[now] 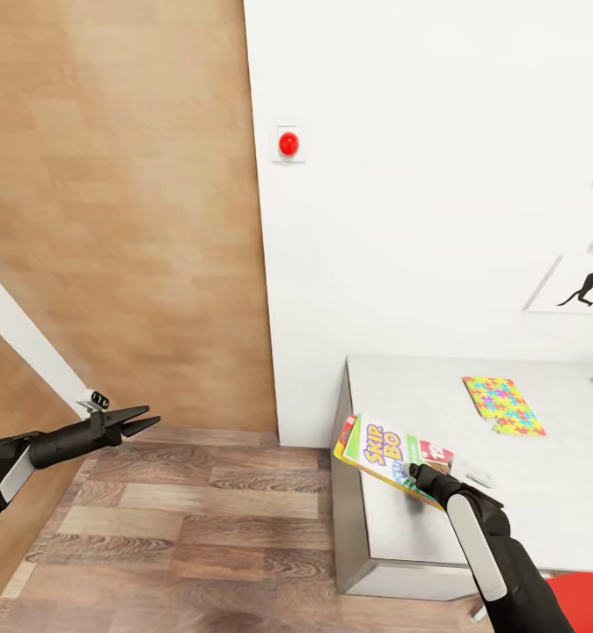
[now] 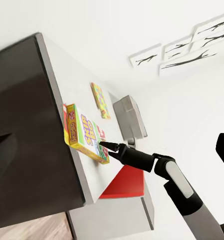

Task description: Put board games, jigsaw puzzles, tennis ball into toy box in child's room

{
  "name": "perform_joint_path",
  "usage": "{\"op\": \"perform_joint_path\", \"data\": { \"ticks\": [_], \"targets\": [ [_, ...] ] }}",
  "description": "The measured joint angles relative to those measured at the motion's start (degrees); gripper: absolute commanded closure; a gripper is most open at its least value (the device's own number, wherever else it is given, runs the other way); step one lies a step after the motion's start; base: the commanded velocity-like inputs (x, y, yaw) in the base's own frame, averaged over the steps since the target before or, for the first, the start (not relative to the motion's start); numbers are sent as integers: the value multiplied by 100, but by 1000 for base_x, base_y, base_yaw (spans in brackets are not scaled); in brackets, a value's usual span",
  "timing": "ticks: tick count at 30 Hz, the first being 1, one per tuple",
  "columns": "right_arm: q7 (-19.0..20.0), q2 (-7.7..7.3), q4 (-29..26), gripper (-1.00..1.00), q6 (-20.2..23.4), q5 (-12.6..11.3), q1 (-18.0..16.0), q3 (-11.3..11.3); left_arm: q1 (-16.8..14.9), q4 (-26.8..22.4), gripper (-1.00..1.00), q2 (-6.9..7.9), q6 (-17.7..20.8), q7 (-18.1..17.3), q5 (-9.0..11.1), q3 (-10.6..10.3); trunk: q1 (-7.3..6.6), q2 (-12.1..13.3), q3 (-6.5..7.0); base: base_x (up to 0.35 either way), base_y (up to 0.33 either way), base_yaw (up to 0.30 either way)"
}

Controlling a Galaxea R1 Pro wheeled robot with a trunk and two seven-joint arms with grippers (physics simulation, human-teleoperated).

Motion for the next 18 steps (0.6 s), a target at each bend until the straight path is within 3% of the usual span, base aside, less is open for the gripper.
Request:
{"op": "perform_joint_path", "data": {
  "ticks": [7,18],
  "targets": [
    [1,3,0,-100,0,-2,0,0,0,0,-100,0,0,0,-1,0,0,0,0,0,105,0],
    [0,6,41,-100,-7,-8,0,0,0,1,-100,0,-5,0,-2,0,0,-1,28,0,8,0]
  ]
}}
